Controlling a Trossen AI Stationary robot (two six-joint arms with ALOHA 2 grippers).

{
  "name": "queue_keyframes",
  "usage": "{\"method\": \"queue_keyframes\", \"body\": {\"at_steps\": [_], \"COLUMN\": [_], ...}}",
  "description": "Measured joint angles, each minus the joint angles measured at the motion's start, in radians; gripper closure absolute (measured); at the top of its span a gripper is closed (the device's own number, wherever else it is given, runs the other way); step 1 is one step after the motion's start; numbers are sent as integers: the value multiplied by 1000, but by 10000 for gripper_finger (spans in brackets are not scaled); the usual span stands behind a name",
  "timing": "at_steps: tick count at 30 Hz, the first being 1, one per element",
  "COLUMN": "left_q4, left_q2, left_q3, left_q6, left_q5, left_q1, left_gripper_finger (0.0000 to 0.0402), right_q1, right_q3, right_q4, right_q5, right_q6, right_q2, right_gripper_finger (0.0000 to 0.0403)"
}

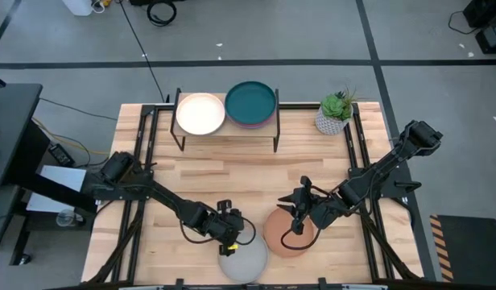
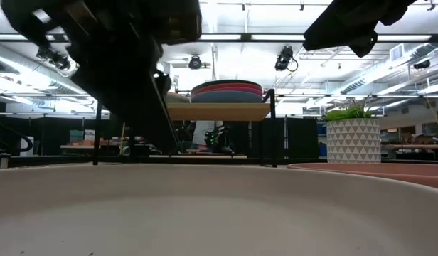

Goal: Place and stack plates onto a shelf
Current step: Stack the gray plate on top of the light orange plate on the shelf

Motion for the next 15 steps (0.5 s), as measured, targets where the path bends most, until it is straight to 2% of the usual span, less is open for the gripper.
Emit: {"method": "queue_keyframes", "body": {"at_steps": [11,15], "left_q4": [-16,-20], "left_q2": [54,54], "left_q3": [-1,-1], "left_q6": [31,50], "left_q5": [-25,-25], "left_q1": [-4,-6], "left_gripper_finger": [262,296], "right_q1": [1,2], "right_q3": [0,0], "right_q4": [15,14], "right_q5": [-7,-7], "right_q6": [-6,-4], "right_q2": [0,0], "right_gripper_finger": [310,310]}}
